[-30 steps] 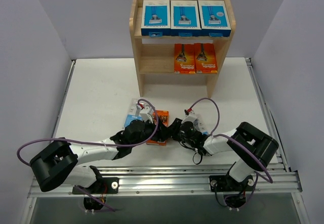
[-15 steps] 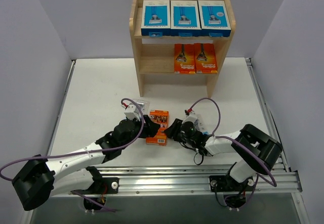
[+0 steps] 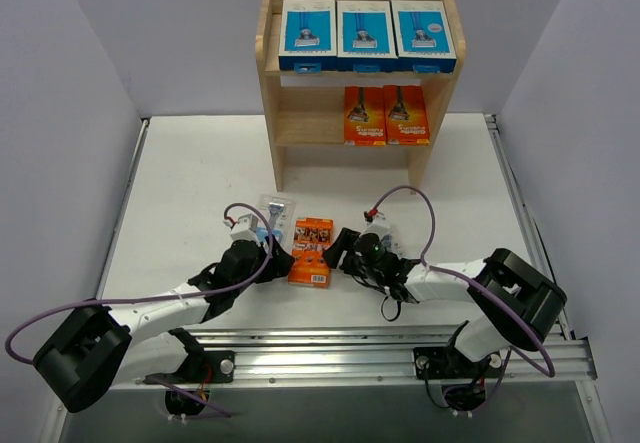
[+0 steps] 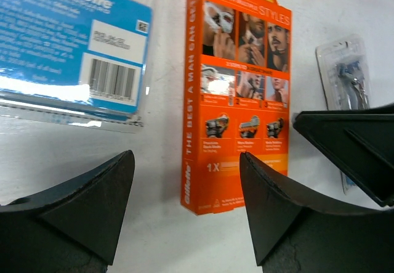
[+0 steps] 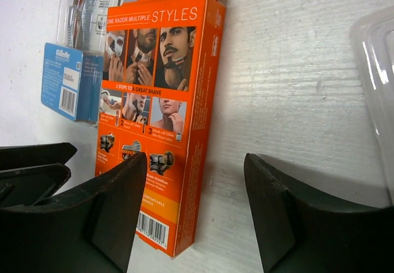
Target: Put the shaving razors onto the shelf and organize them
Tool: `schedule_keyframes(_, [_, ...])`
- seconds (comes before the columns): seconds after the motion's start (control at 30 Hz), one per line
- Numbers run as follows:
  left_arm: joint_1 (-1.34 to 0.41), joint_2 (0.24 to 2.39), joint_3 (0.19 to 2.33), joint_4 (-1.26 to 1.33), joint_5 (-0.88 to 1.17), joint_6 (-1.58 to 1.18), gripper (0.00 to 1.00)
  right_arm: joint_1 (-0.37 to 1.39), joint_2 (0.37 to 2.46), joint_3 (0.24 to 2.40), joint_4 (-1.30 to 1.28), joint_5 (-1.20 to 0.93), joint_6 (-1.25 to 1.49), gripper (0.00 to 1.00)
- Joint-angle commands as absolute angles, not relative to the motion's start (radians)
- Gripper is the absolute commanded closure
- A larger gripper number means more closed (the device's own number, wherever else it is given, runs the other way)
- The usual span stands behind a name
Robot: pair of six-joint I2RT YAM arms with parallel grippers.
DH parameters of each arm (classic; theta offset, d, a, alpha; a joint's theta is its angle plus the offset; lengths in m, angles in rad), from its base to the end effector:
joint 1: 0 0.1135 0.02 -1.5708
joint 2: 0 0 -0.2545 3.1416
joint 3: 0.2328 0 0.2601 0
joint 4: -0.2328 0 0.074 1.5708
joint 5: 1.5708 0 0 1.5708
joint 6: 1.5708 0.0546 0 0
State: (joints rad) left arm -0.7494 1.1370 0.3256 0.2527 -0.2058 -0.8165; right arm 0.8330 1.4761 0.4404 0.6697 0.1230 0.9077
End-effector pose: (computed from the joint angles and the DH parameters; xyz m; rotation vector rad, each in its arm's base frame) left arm 0.1825 -0.1545 0.1346 -0.1992 2.1903 -0.6976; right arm 0.2043 0.2147 0.1339 0.1655 2.0726 1.0097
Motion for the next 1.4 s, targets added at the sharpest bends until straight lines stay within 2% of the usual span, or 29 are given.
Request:
schedule_keyframes(0.0, [-0.710,1.155,0.310,0.308,-0.183,-0.851,0.22,0.818,1.434,0.465,0.632,0.156,0.896,0.41])
schedule_keyframes(0.13, [-0.692,1.170,0.313,0.285,-0.202,-0.854,0.28,0.811,1.437,0.469,0.637,0.141,0.890,0.58])
schedule_keyframes(0.17, [-0.690,1.177,0.316,0.285,-0.202,-0.850,0.33,0.811,1.440,0.471,0.637,0.140,0.888,0.59])
schedule_keyframes(0.2, [-0.690,1.183,0.324,0.281,-0.207,-0.841,0.44,0.811,1.445,0.471,0.641,0.138,0.888,0.60])
schedule_keyframes(0.3, [-0.690,1.219,0.339,0.272,-0.221,-0.827,0.58,0.811,1.459,0.477,0.656,0.126,0.890,0.62])
schedule_keyframes(0.43, [-0.690,1.293,0.350,0.291,-0.225,-0.807,0.67,0.811,1.473,0.482,0.669,0.115,0.891,0.62])
schedule_keyframes(0.87, [-0.729,1.440,0.396,0.416,-0.164,-0.790,0.80,0.811,1.513,0.483,0.699,0.100,0.900,0.63])
schedule_keyframes(1.0, [-0.735,1.411,0.402,0.413,-0.164,-0.793,0.80,0.811,1.511,0.434,0.733,0.123,0.937,0.72])
schedule_keyframes(1.37, [-0.759,1.447,0.422,0.463,-0.135,-0.796,0.80,0.811,1.620,0.373,0.837,0.101,0.974,0.85])
